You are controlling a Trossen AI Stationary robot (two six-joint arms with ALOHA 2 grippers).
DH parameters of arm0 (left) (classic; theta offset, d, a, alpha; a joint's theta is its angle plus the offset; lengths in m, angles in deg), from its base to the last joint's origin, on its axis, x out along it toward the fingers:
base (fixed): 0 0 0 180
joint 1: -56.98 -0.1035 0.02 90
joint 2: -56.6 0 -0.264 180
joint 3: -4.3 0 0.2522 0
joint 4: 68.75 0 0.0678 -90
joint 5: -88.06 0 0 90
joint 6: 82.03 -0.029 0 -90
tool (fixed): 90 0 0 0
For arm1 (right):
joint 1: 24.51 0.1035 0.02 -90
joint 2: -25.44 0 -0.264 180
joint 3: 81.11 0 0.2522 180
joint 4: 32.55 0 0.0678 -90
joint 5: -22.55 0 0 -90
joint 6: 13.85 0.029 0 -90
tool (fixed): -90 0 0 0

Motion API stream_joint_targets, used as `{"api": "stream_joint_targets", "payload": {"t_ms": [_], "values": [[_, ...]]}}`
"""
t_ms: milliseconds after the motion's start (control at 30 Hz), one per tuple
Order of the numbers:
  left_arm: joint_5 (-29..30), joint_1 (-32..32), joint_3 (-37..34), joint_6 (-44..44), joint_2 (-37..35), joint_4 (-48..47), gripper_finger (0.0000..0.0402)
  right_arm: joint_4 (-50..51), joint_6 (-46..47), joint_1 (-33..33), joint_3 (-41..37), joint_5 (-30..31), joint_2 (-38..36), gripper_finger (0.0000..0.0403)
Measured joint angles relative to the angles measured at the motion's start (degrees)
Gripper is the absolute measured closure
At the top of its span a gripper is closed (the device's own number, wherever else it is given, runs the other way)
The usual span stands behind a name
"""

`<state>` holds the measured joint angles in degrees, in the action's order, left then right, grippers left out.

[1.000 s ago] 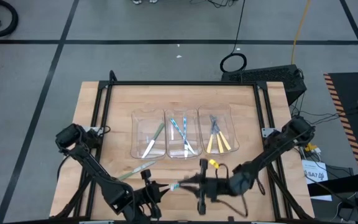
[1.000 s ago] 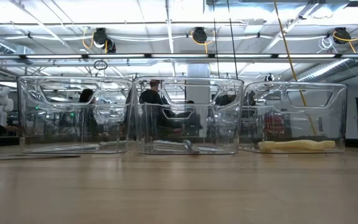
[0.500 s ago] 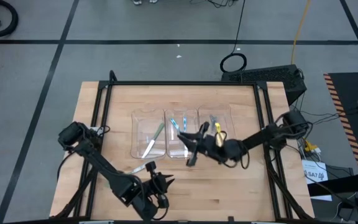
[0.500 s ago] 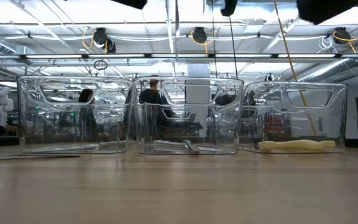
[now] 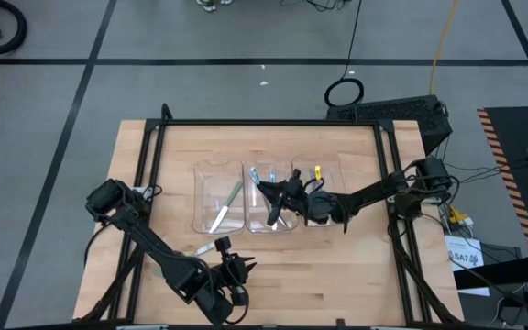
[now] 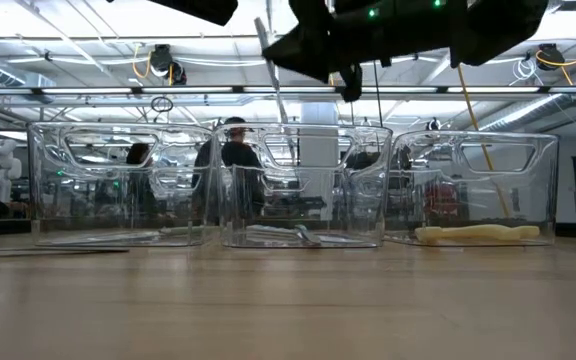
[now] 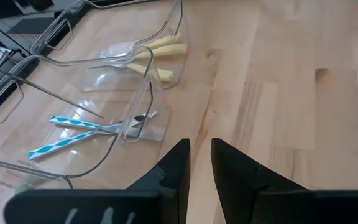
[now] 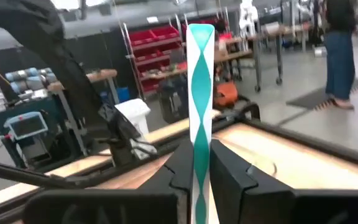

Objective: Sort silverware by color (type)
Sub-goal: Put the blue knife into the middle transparent bin

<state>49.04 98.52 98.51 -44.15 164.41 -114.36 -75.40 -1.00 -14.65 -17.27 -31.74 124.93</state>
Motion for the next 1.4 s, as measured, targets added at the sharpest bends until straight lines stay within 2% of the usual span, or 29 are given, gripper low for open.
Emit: {"api": "stream_joint_targets", "payload": {"t_ms": [100, 267, 500, 767, 1033, 1400], "values": [[-0.07, 0.00, 0.00, 0.18, 0.00, 0.04, 0.0327, 2.26, 2.73, -0.27, 0.00, 1.19, 0.00, 0.0373], [-0.13, -0.28, 0.00, 0.23, 0.00, 0.26, 0.0327, 3.07, 3.08, -0.43, 0.00, 7.89, 1.88, 0.0375], [-0.13, -0.55, 0.00, 0.69, 0.00, 0.43, 0.0327, 2.60, 7.26, -1.92, 0.00, 7.74, 5.67, 0.0367], [-0.13, -0.59, 0.00, 1.80, 0.00, 0.47, 0.0327, 3.61, 7.51, -2.03, 0.02, 7.97, 8.15, 0.0365], [-0.12, -0.59, 0.00, 2.12, 0.00, 0.58, 0.0327, 8.80, 9.71, -2.05, 0.04, 8.06, 8.92, 0.0361], [-0.13, -0.59, 0.00, 3.39, 0.00, 0.58, 0.0327, 10.11, 10.48, -2.07, 0.04, 8.20, 8.94, 0.0286]]}}
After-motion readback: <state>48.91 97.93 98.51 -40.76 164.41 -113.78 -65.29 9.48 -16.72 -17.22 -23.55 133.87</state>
